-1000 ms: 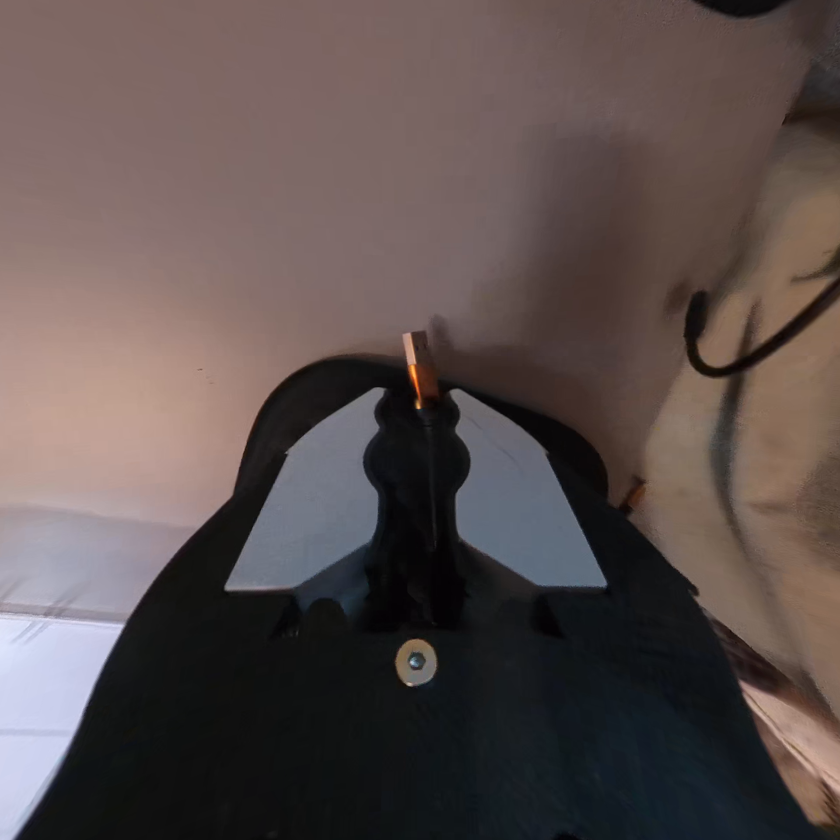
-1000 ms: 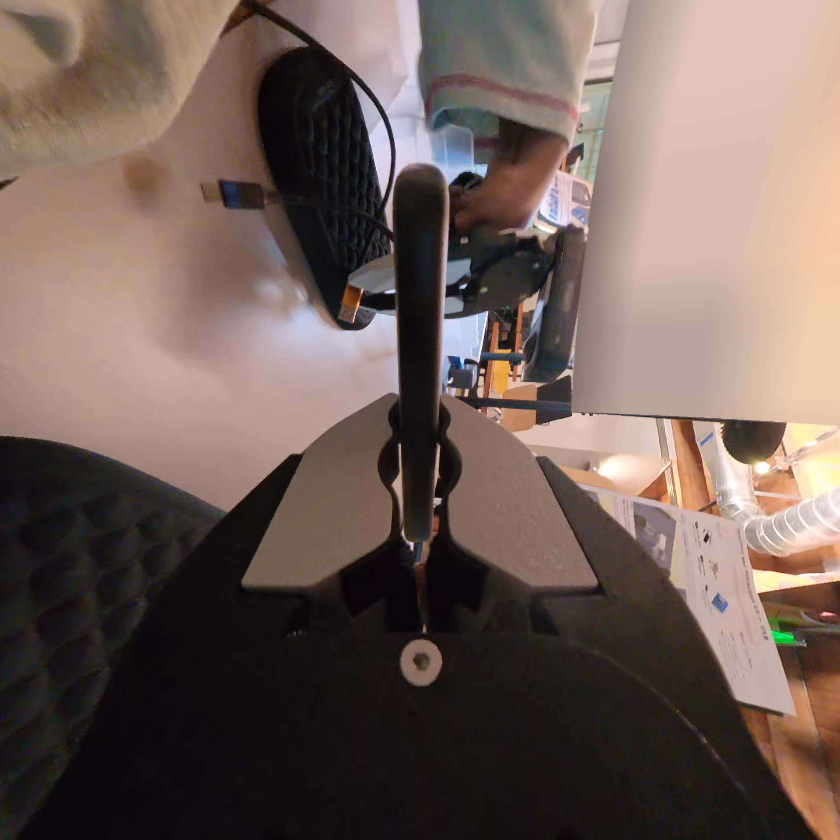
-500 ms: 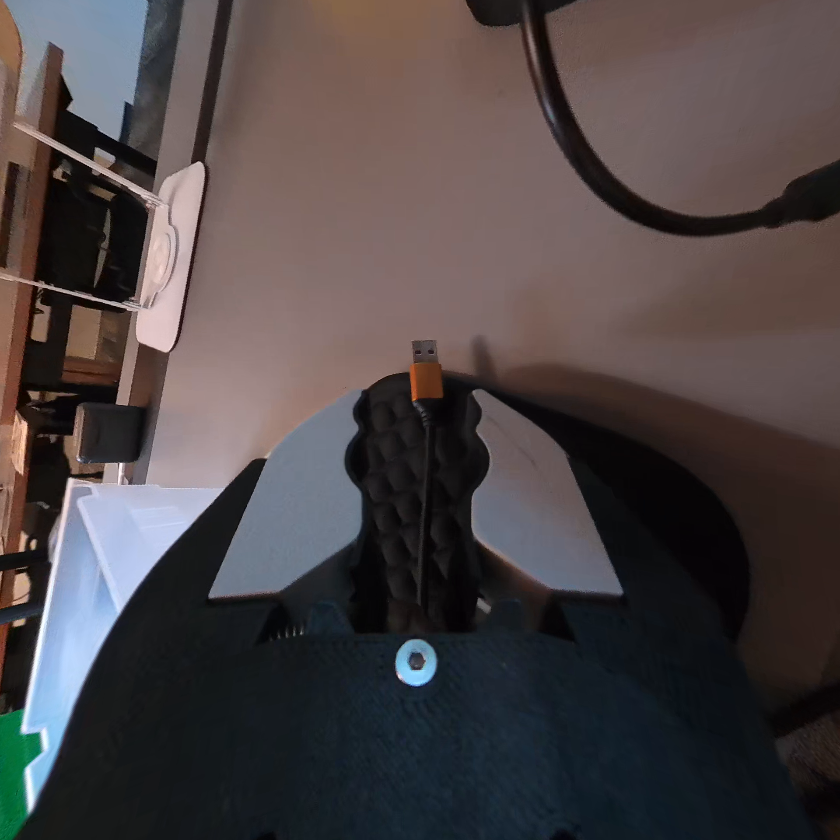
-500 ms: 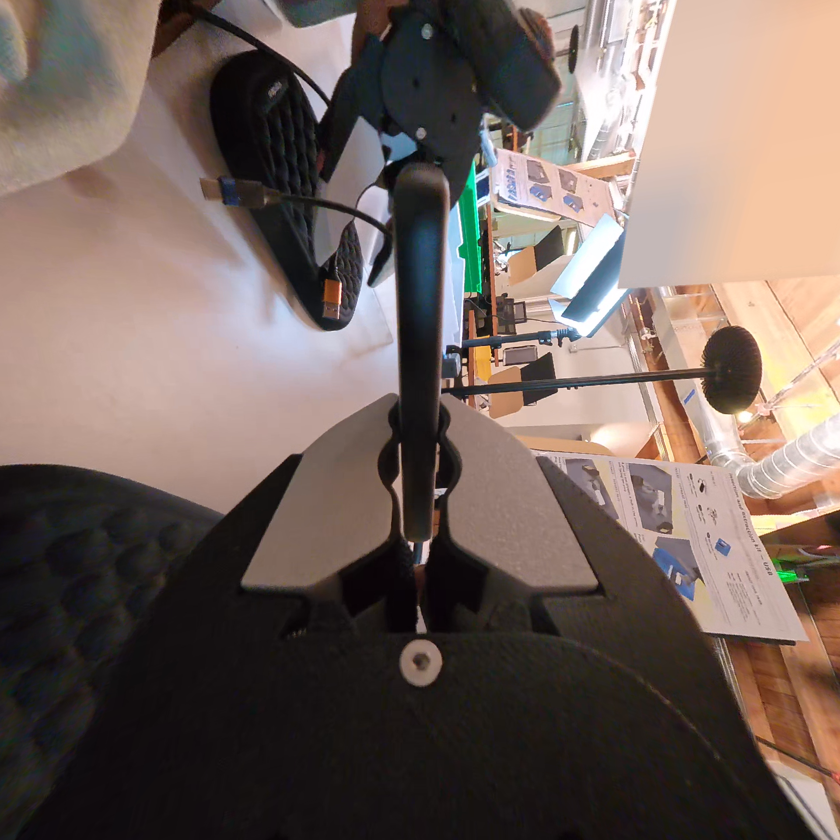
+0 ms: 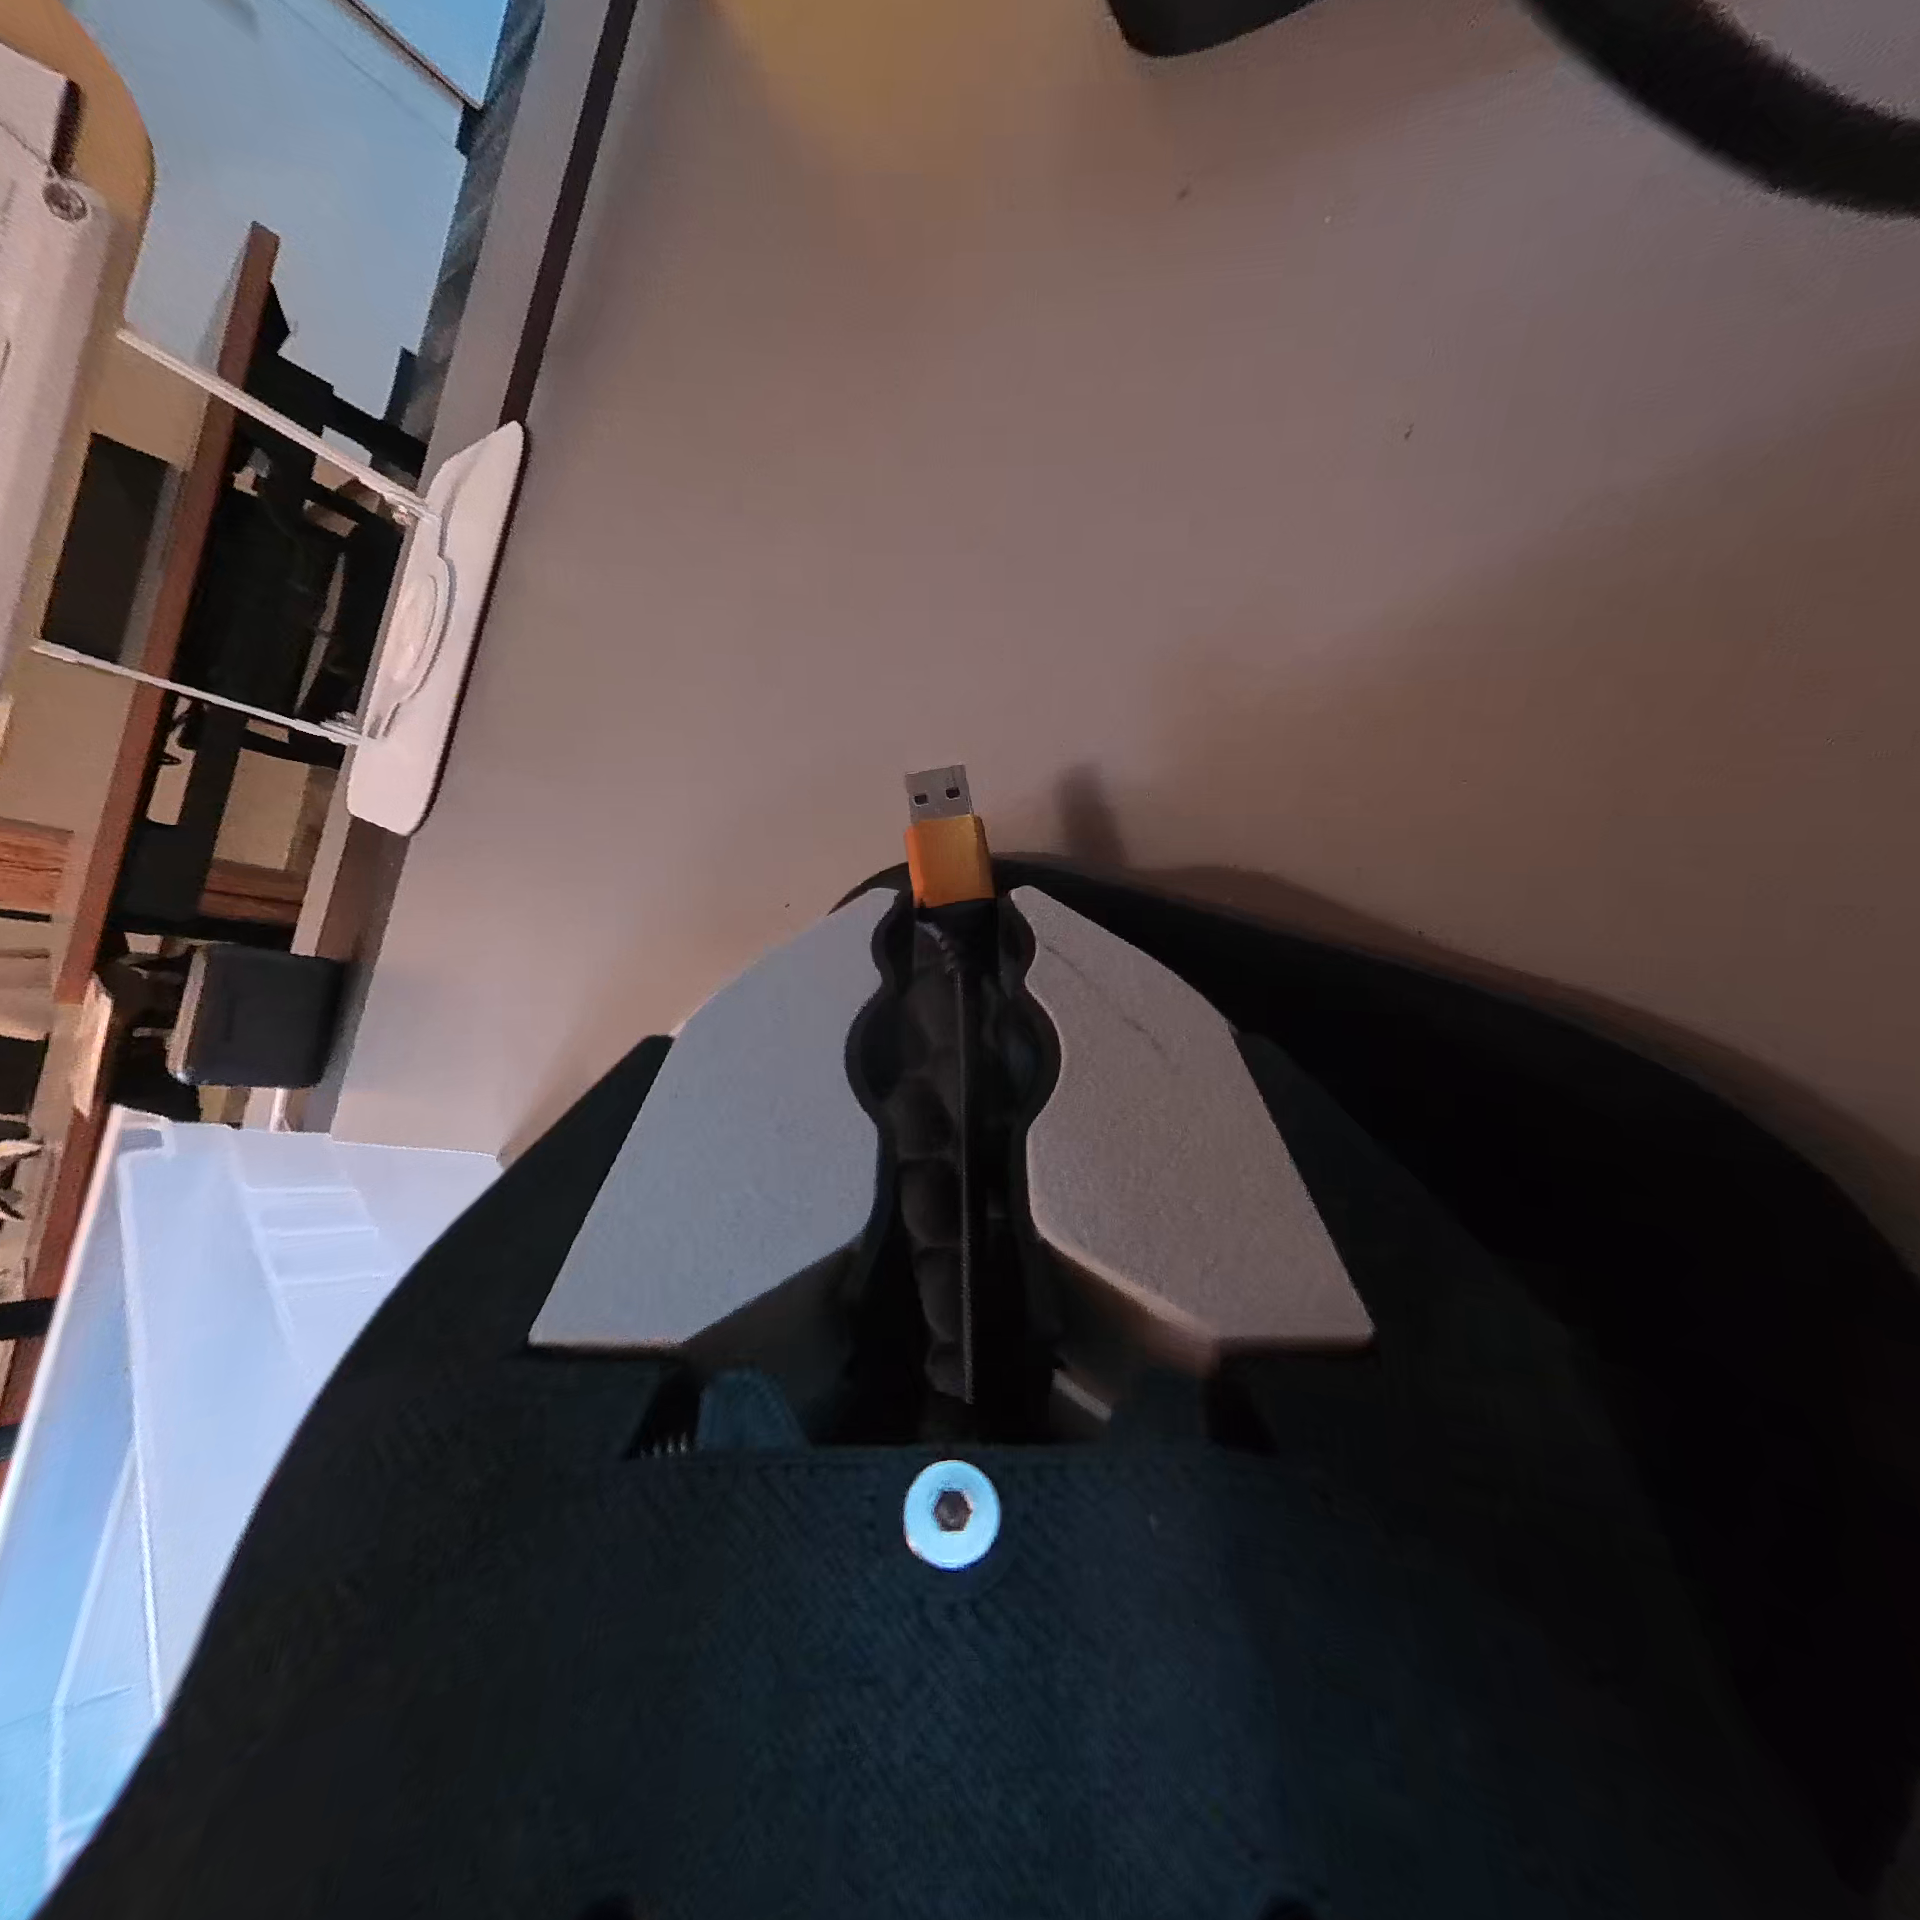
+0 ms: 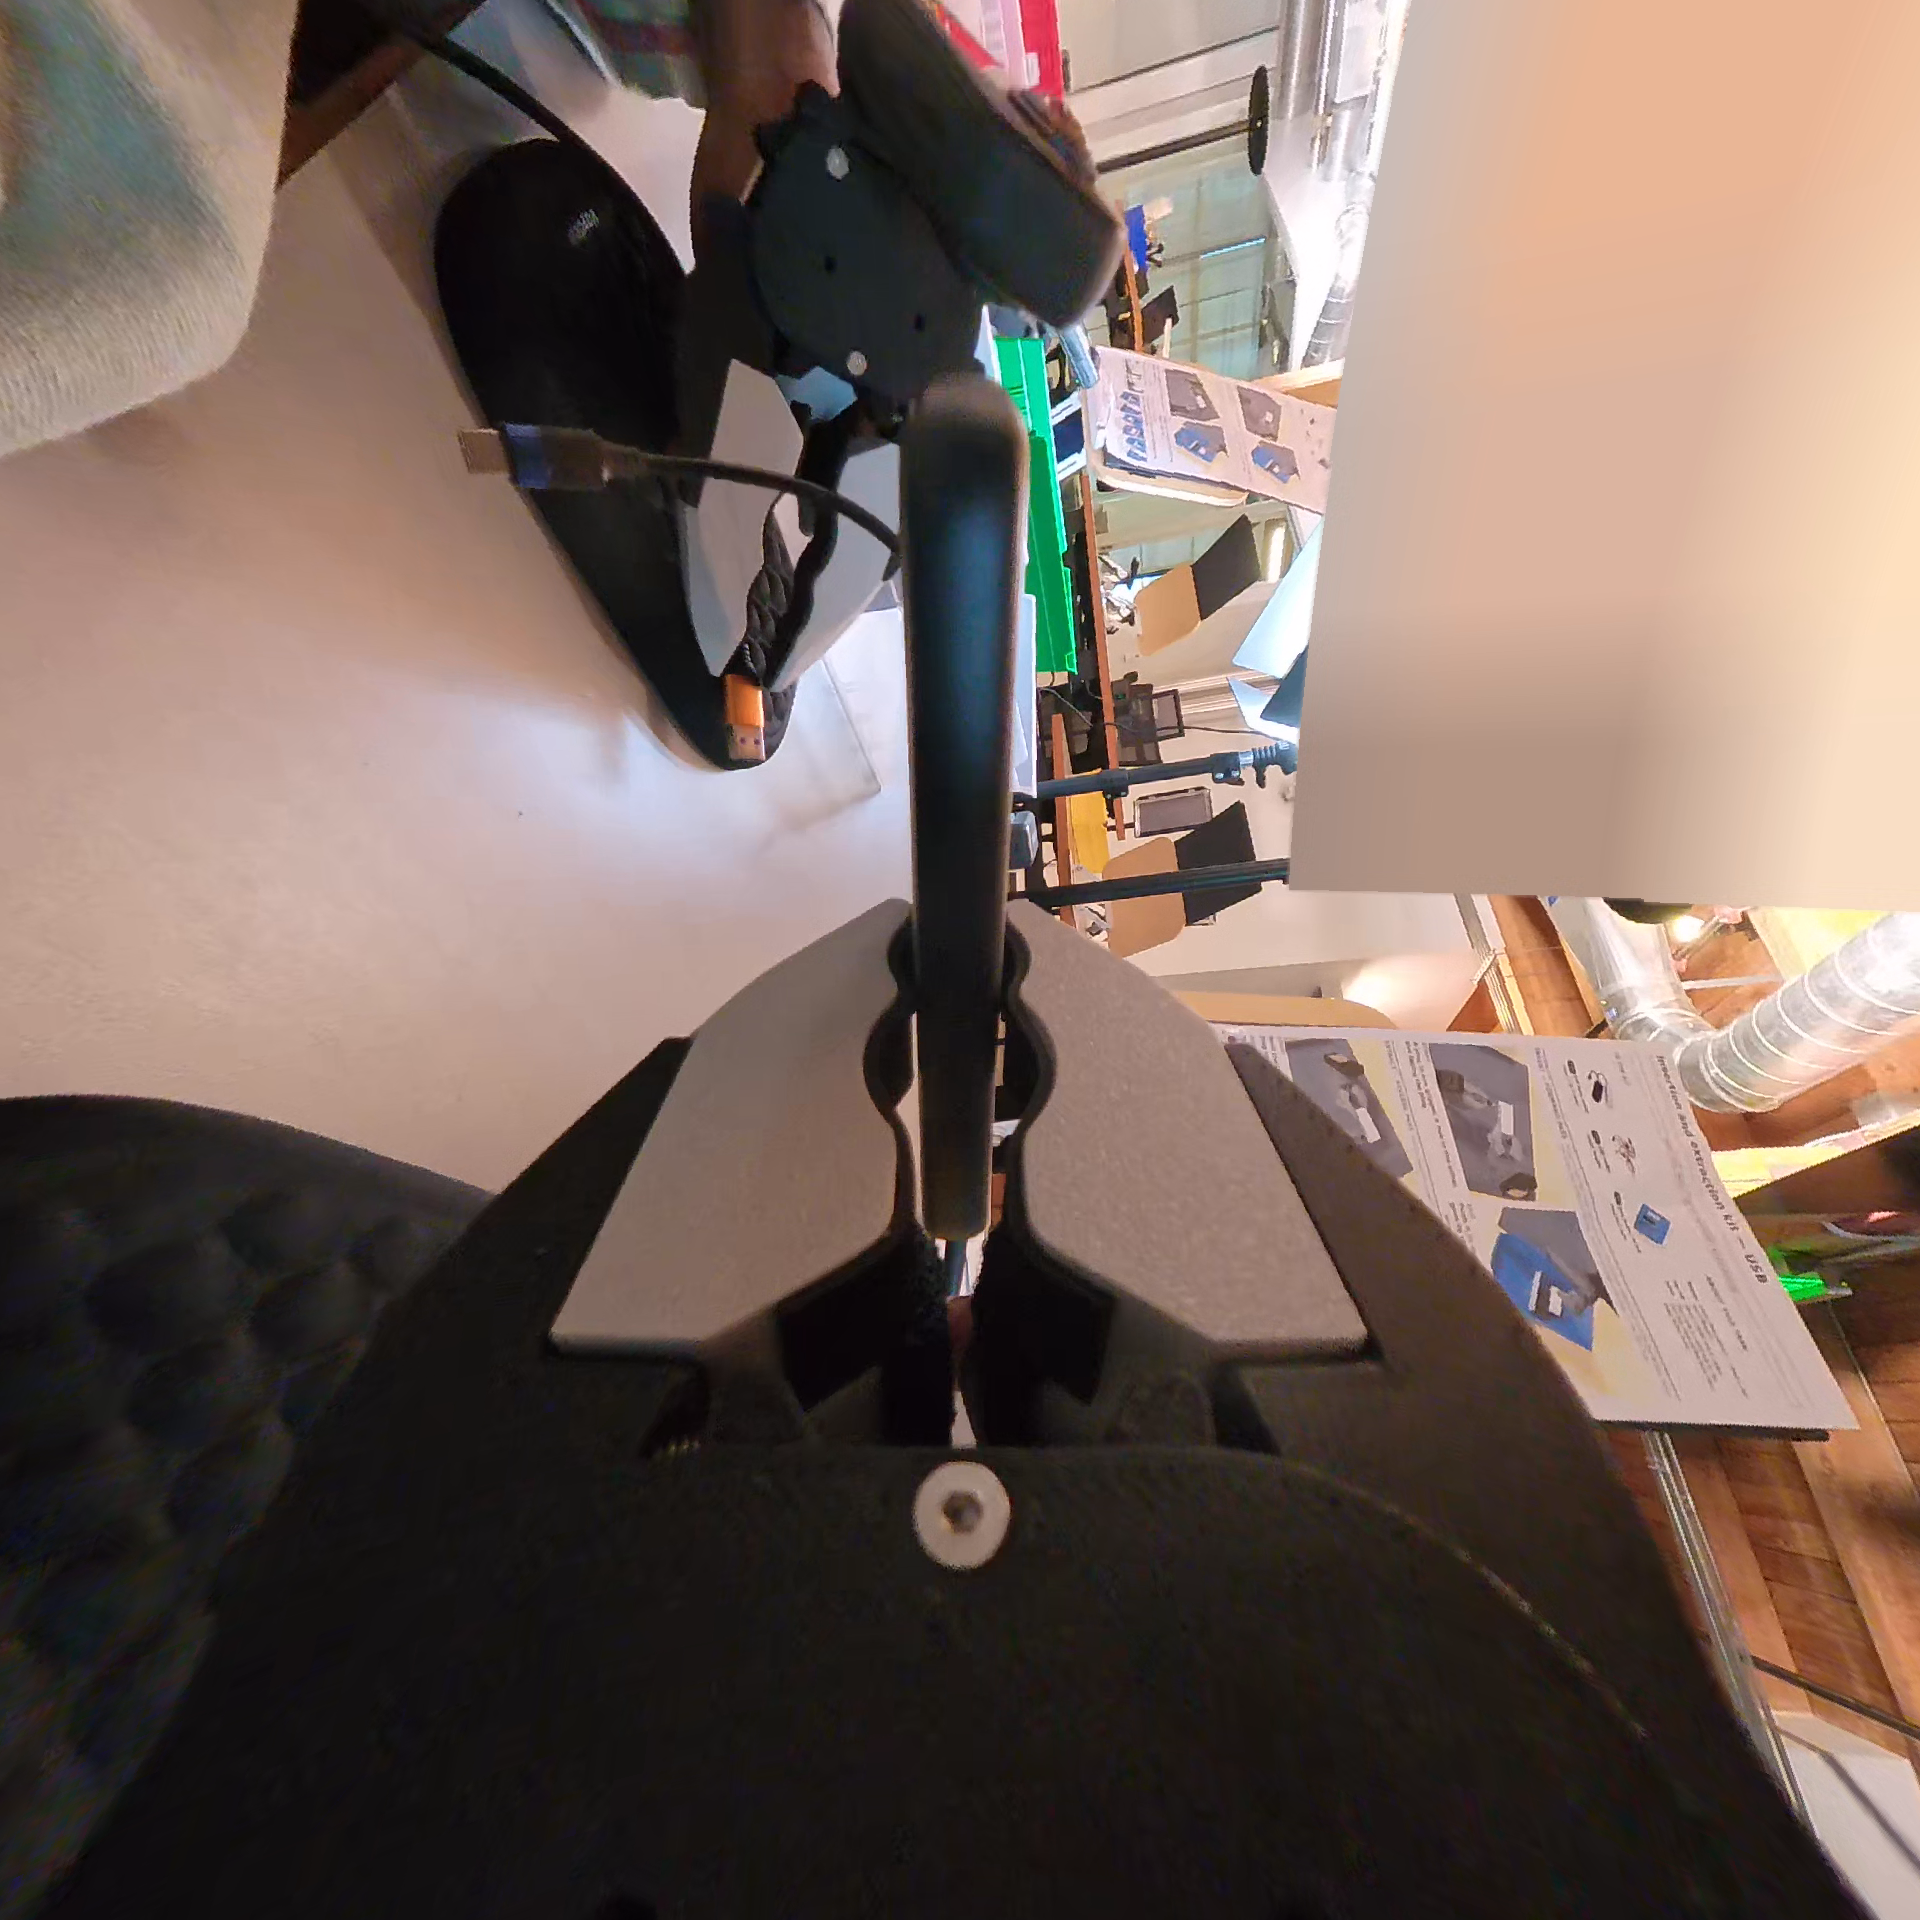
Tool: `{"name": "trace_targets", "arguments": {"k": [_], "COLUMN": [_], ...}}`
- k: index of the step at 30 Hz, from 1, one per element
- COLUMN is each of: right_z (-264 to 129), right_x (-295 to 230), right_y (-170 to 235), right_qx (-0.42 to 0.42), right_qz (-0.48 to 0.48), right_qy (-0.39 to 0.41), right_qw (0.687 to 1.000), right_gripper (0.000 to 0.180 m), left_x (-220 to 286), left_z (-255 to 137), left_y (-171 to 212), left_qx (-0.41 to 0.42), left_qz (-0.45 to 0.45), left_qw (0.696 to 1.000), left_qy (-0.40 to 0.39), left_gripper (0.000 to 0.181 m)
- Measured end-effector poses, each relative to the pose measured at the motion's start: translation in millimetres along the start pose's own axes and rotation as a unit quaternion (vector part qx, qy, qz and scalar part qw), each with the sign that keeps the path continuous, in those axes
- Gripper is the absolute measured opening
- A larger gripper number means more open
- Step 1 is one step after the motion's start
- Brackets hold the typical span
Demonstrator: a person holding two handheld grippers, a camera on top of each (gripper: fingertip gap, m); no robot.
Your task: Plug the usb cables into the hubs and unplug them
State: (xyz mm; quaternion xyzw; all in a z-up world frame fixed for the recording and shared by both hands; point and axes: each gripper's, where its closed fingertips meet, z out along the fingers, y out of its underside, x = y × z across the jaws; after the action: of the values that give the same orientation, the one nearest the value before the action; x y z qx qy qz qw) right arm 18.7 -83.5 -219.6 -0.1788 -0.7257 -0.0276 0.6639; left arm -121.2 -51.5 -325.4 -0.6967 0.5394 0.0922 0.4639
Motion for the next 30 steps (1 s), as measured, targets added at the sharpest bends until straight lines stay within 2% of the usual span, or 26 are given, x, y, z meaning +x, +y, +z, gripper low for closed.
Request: {"name": "trace_targets", "arguments": {"k": [3, 5, 8, 30], "right_z": [0.3, 0.0, -0.3, 6.9], "right_x": [-0.3, 0.2, 0.6, 0.7], "right_y": [-0.1, -0.3, -0.5, -8.0], "right_qx": [-0.002, -0.002, -0.001, 0.01], "right_qz": [-0.002, -0.002, -0.002, -0.002], "right_qy": [-0.002, -0.001, -0.001, -0.016], "right_qw": [1.0, 1.0, 1.0, 1.0], "right_gripper": [0.012, 0.012, 0.012, 0.012], "left_x": [-2.9, -0.3, 0.0, -0.5], "left_z": [1.7, 2.5, 3.5, 5.6], "left_y": [1.5, 2.4, 3.3, 5.1], "left_qx": [0.0, 0.0, -0.004, -0.013], "left_qz": [-0.03, -0.036, -0.032, -0.156], "left_qw": [1.0, 0.999, 0.999, 0.981], "left_qy": [0.007, 0.021, 0.02, 0.114], "left_gripper": [0.022, 0.017, 0.016, 0.015]}}
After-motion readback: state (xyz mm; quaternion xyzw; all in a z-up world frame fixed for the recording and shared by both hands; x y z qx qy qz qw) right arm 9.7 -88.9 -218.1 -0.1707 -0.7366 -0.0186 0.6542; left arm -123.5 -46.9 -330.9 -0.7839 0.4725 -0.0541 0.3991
